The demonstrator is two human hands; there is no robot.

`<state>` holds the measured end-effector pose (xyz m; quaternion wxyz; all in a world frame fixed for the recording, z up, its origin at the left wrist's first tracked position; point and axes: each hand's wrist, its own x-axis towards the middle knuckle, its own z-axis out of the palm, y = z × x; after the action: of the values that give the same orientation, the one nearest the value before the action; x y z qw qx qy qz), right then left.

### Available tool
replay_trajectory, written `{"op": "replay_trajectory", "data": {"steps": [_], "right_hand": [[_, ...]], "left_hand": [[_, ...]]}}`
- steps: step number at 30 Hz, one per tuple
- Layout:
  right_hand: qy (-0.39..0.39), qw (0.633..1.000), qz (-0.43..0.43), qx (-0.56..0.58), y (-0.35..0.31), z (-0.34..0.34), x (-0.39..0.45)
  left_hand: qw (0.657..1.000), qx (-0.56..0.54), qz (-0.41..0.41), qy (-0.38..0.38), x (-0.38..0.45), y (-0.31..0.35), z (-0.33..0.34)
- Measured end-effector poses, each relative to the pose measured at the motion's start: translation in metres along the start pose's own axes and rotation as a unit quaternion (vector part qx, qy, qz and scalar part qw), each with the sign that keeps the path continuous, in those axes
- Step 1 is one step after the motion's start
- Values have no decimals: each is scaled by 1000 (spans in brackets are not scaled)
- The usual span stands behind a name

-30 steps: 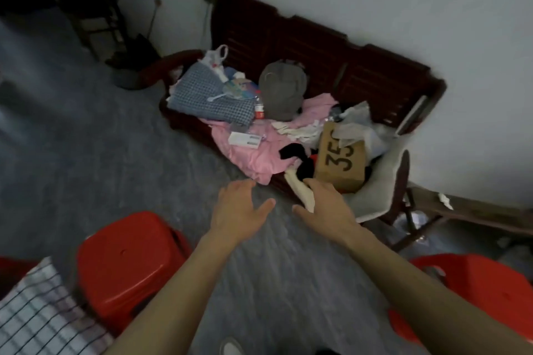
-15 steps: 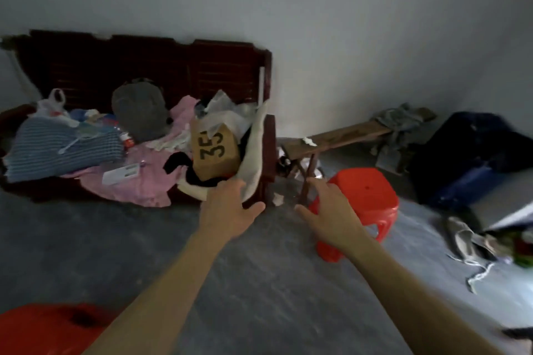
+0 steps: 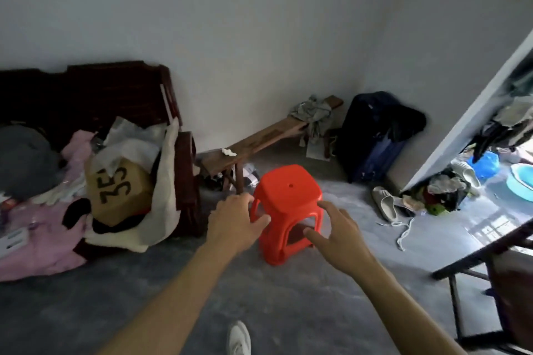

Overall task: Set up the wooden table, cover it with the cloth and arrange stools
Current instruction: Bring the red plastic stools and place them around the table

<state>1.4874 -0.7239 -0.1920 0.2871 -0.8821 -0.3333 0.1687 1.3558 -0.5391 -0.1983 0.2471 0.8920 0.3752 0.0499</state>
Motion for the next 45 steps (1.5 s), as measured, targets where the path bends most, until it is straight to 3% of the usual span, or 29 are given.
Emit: {"op": "replay_trajectory", "data": {"steps": [8, 13, 17, 27, 32, 40, 45], "right_hand": [[38, 995, 63, -68, 17, -41, 86], [68, 993, 59, -74, 14, -50, 145], [34, 996, 61, -56, 28, -42, 183], [-72, 997, 5, -27, 110, -52, 335], [-133, 990, -8, -48, 148, -55, 399], [-198, 978, 13, -72, 221, 23, 483], [-188, 979, -1, -81, 279, 124, 544]], "left_hand": [[995, -40, 87, -19, 114, 45, 29], [995, -40, 92, -19, 174, 40, 31], [996, -34, 79, -28, 211, 40, 40], [995, 35, -59, -78, 296, 77, 99], [990, 6, -114, -77, 332, 113, 137], [985, -51, -166, -15, 387, 59, 233], [981, -47, -185, -47, 441, -10, 332]]}}
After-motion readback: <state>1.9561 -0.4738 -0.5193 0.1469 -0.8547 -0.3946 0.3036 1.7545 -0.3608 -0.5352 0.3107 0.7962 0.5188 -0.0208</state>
